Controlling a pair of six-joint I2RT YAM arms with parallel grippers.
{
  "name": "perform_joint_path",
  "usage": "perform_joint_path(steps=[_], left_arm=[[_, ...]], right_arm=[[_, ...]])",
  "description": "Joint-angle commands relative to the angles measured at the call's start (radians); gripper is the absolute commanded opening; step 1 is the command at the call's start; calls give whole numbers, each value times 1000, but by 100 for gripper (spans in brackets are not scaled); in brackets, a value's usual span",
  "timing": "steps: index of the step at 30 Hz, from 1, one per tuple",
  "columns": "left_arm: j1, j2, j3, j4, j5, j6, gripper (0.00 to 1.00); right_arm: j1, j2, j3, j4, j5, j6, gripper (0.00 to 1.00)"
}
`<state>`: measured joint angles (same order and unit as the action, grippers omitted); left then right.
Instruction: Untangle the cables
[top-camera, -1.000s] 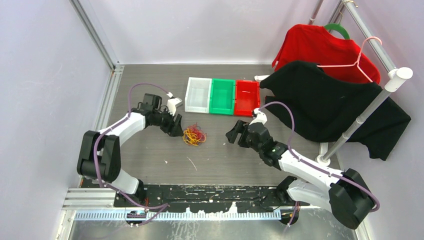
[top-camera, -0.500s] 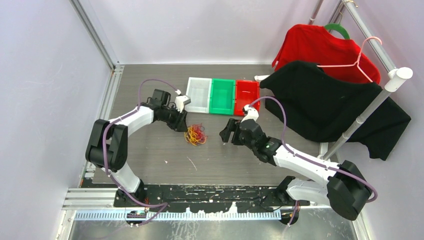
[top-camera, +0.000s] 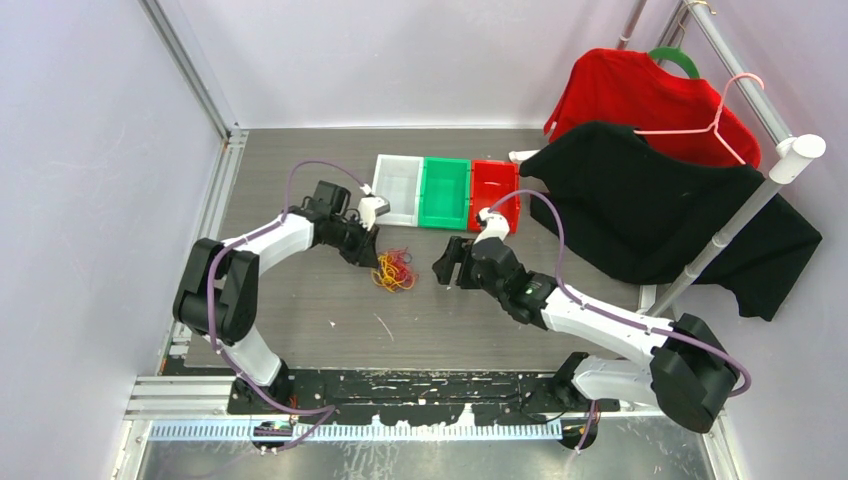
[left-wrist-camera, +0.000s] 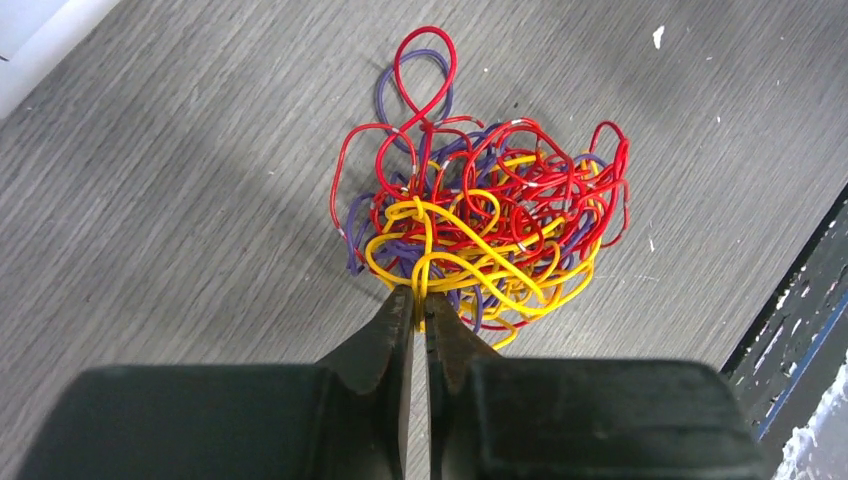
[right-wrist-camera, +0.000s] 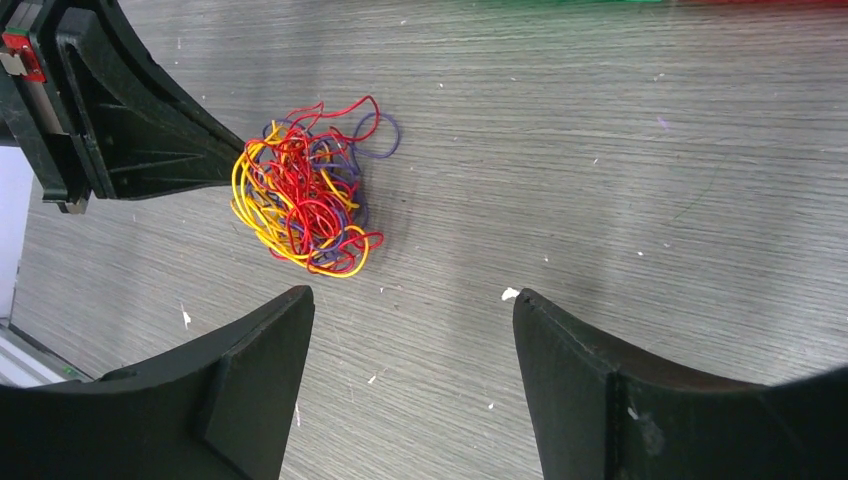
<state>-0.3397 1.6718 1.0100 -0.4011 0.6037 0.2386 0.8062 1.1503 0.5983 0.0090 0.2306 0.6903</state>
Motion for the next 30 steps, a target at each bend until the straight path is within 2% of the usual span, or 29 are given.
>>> perform_joint_path(steps=[1,3,6,10,15,19,30], left_arm=[[-4,-54,46,-97,13,1,5],[-6,-106,75,-176,15,-3,1],[-10,-191,93,-257,12,-21,0],[-12,-297,72,-275,5,-89,0],[-12,-364,60,-290,27,-180,0],[-13,-392,54,-298,52,-220,0],[-13,-466,151,-388,143,-265,0]], right_arm=[[10,-1,35,80,21,-23,78],[14,1,34,108,16,-34,78],[28,15,40,160,12,-58,82],[82,47,53,237,49,-122,87],[159,90,59,360,76,-184,100],[208,136,86,445,77,-200,100],[238,273,171,498,111,-180,99]])
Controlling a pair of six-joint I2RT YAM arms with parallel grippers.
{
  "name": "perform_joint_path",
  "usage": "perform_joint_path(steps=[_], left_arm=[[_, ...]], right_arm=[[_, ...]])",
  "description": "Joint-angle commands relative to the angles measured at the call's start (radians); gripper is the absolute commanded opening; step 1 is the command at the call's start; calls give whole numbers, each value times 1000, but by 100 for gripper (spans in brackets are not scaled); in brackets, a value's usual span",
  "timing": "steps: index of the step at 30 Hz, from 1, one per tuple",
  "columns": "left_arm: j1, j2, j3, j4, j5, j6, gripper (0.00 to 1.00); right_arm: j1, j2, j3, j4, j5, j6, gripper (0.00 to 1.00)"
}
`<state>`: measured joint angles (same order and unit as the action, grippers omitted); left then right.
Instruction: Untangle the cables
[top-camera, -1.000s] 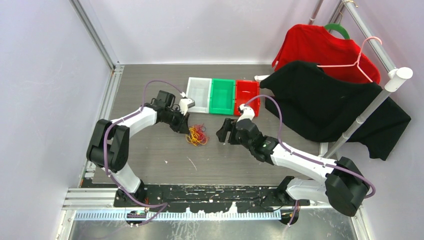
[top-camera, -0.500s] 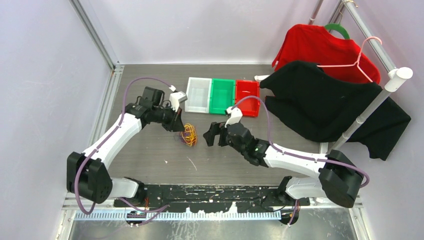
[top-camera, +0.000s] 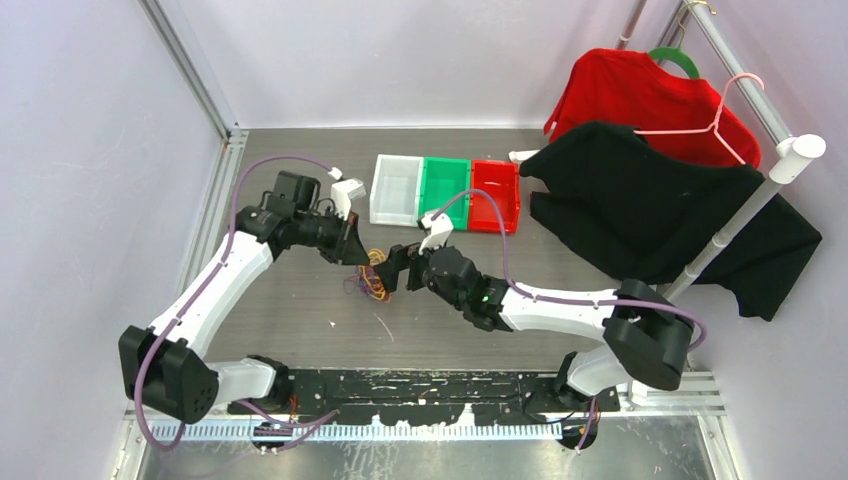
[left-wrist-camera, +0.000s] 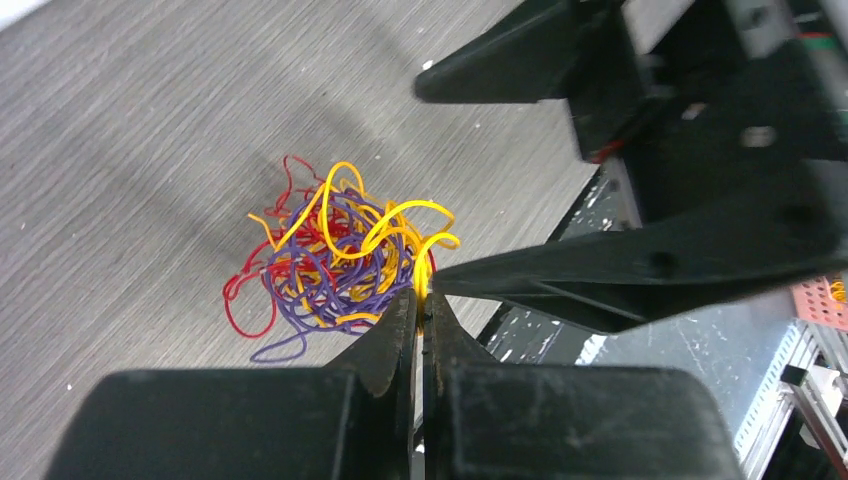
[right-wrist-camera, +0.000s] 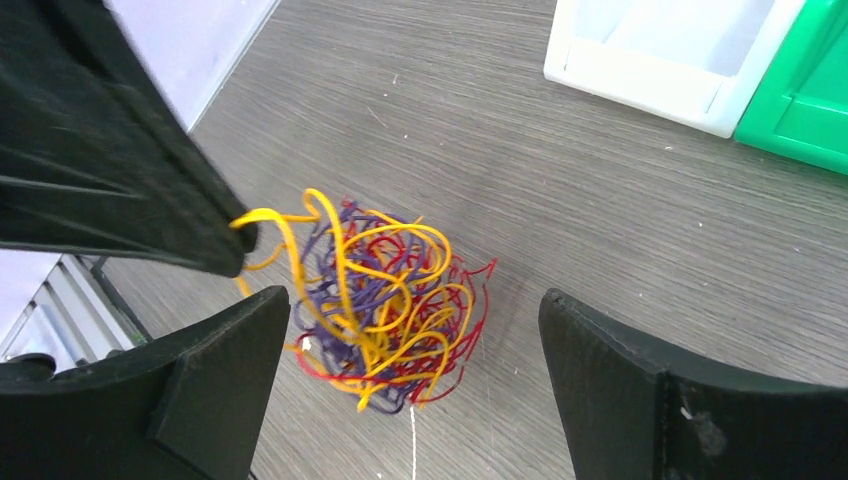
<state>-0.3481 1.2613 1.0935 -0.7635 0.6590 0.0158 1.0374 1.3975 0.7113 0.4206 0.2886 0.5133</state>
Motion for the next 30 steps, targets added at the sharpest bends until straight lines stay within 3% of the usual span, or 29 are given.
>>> perform_joint_path(steps=[1,11,19,24,30], left_arm=[[-5,-60,70,-26,99,-50,0],[-5,-71,96,-57,216,-80,0],[-5,-90,164,-138,268,-51,0],[-5,-96,211,-189,272,-17,0],[-5,-105,274,-255,179,71,0]], right_arm=[[9,37,63,93,61,-2,99],[20,140,101,190,173,29,96],[20,134,-17,215,250,74,83],[20,101,-91,201,273,94,71],[19,34,-166,156,334,118,68]])
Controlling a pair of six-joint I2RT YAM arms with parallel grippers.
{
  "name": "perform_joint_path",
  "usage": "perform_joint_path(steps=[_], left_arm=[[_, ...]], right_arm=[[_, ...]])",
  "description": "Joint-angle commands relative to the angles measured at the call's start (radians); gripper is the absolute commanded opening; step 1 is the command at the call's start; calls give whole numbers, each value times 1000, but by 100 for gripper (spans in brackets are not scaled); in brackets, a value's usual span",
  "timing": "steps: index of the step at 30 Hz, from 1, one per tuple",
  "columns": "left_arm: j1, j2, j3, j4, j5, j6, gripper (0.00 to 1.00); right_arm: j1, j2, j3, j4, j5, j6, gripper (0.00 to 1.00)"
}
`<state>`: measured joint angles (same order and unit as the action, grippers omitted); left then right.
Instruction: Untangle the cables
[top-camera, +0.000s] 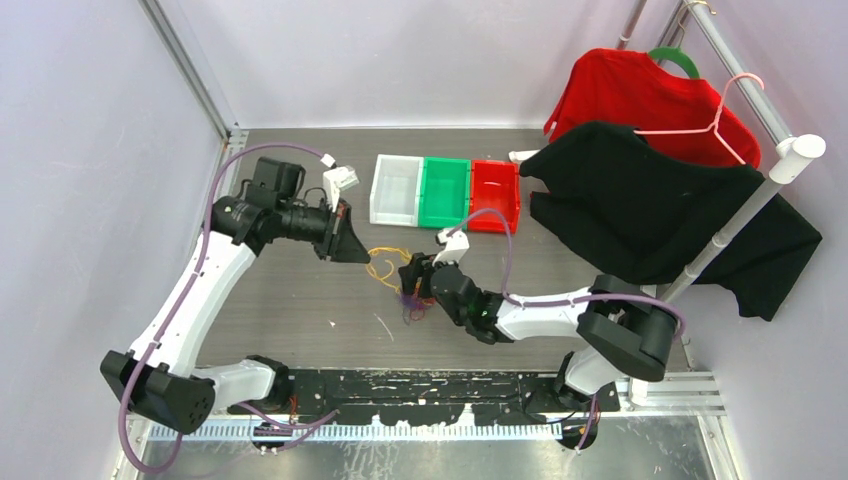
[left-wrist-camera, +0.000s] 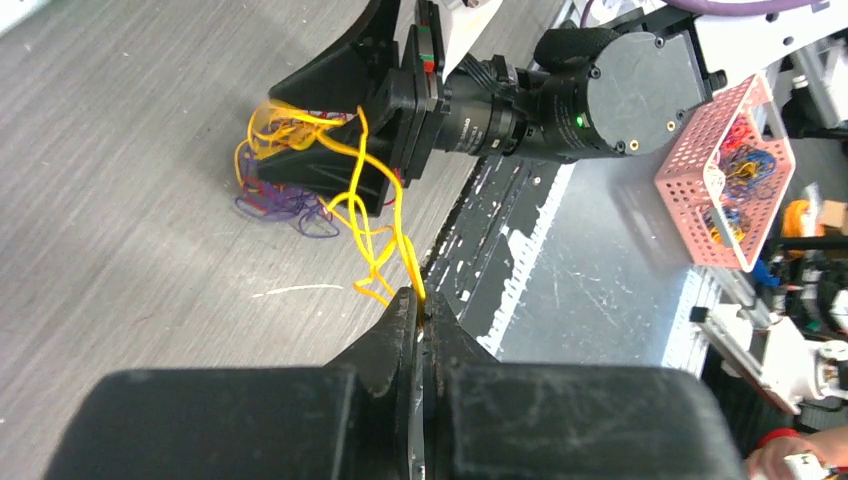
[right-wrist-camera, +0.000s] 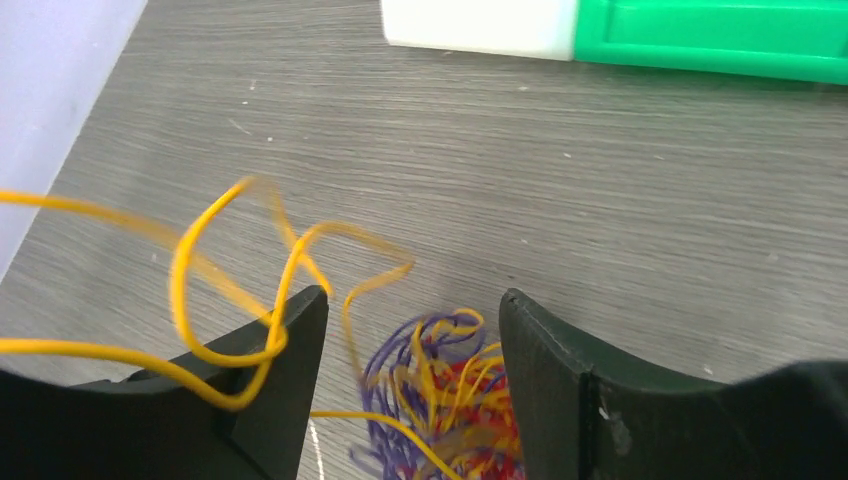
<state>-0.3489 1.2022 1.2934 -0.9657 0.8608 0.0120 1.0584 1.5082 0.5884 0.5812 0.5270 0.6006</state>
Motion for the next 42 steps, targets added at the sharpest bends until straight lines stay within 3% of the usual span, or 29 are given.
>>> perform_joint_path(steps=[1,7,24,29,42], left_arm=[[-4,-50,87,-60,-55,90,0],[-4,-59,161,-106,-198,177,0],[-4,-42,476,-253,-289,210,0],[-4,-39,570,-284,-374,236,0],[-5,-6,795,-190,-578,107,0]], right_arm=[[-1,-92,-59,-9,108,36,68],[-1,-167,-103,-60,152,60,65],[-1,-274,-153,-179,200,87,63],[-1,-293,-182,-190,207,105,64],[-1,-400,-269,-209,252,146,69]])
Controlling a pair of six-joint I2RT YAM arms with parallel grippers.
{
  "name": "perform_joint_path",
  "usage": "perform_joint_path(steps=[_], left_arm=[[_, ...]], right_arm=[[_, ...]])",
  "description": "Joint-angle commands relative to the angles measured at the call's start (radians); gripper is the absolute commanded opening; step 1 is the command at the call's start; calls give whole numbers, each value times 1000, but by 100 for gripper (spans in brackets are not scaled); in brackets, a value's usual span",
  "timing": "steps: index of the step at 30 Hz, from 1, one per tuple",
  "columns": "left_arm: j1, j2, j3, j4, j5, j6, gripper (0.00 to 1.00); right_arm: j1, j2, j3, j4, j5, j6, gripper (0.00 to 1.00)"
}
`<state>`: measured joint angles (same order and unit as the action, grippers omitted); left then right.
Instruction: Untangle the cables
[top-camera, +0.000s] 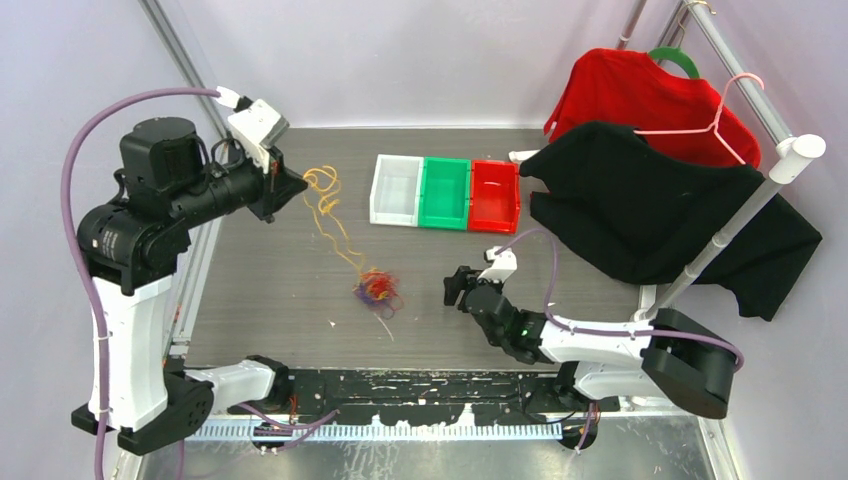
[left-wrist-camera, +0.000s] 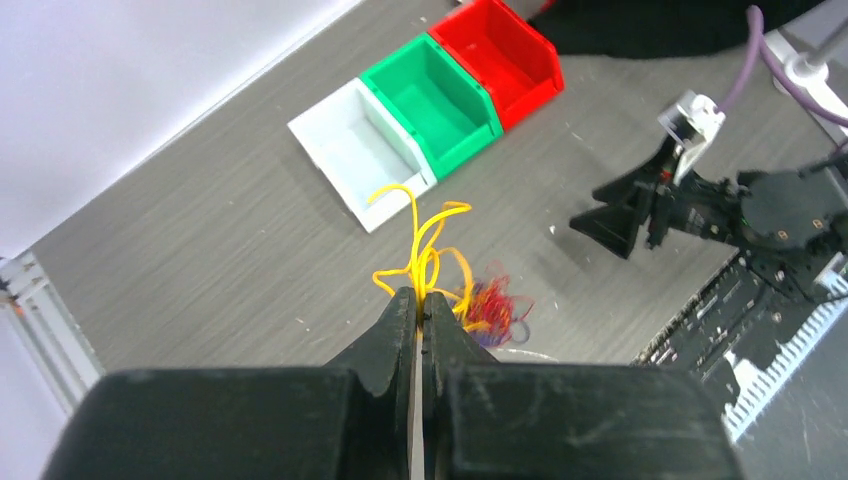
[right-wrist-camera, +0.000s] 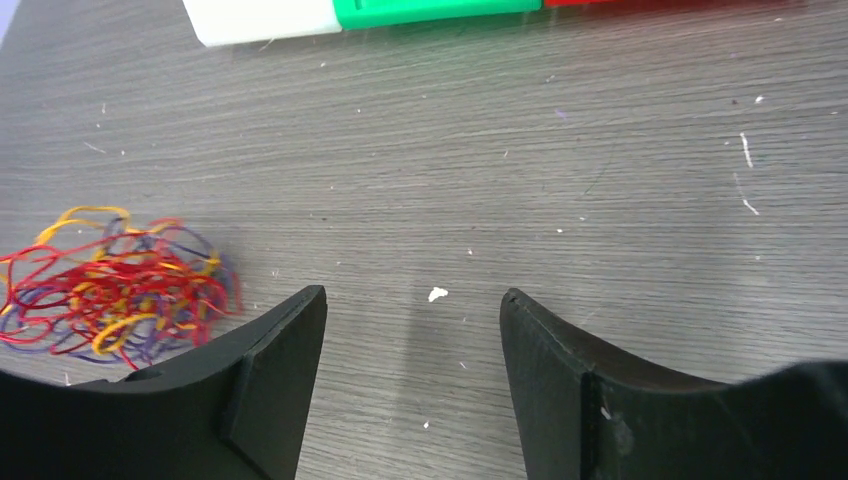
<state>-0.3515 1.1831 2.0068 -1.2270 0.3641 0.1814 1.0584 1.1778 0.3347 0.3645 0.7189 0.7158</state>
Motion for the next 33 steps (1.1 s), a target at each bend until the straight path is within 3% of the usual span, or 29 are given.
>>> perform_joint_path(steps=[1,9,13,19,25,33], left_arm=[[-2,17,102,73,-88,-72,0],[-1,11,129,107,-101,-92,0],[-2,17,73,68,20,-115,1],[-1,-18,-81,126,192,-160,2],[-1,-2,-154,143,276,-178,1],[-3,38,-59,128,346,-209,1]], right_arm=[[-1,-84,-17,-5,67,30,69],[-2,-189,-21,-101,95,30,72],[-3,-237,7,-130,78,-3,76],[-2,-282,151,-138,-80,-163,86],[-3,-197,311,-66,-312,-249,90],[-1,-2,517,8,-463,-282,91]])
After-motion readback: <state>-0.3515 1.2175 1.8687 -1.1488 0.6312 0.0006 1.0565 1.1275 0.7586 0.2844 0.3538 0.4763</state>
